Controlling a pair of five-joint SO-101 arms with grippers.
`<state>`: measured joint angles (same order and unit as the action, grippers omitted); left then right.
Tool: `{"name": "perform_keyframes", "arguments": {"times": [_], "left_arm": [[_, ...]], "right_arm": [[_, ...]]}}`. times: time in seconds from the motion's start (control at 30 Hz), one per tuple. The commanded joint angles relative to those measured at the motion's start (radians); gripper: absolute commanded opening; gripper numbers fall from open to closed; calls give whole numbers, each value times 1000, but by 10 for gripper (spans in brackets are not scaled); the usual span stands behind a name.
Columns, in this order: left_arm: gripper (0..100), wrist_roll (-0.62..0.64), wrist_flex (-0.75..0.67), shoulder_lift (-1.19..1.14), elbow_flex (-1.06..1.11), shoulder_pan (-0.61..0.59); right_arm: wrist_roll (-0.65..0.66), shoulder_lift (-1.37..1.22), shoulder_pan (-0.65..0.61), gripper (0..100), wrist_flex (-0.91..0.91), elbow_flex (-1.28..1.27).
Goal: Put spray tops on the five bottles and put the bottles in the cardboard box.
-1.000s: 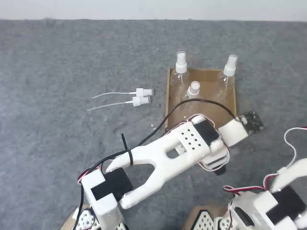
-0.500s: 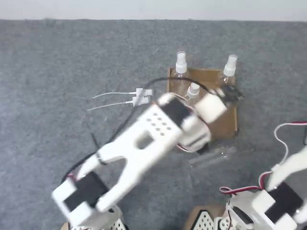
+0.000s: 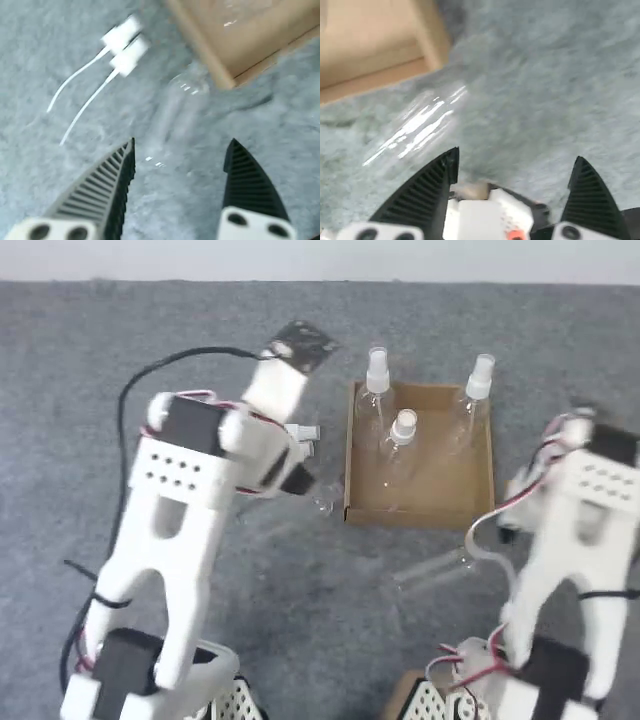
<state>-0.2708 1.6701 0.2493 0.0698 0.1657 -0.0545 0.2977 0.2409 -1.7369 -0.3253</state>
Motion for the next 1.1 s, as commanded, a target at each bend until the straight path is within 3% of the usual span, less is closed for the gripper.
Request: {"name": "perform_keyframes", "arguments": {"times": [0.0,0.27,0.47,0.67,0.83,1.07], "left_arm": [[261,-54,-5,55,12,-83],[262,-89,-104,51,87,-183],[263,-87,-101,51,85,-184],[263,-84,-103,51,85,-184],[263,-83,-103,51,85,-184],[261,-83,-97,51,91,-184]], "right_arm": [[-112,120,-120,292,56,-64],[-425,122,-355,296,113,-221],[-445,122,-420,293,321,-400],[-443,122,-306,292,484,-548],[-436,122,-170,292,519,-598],[-181,127,79,292,498,-594]]}}
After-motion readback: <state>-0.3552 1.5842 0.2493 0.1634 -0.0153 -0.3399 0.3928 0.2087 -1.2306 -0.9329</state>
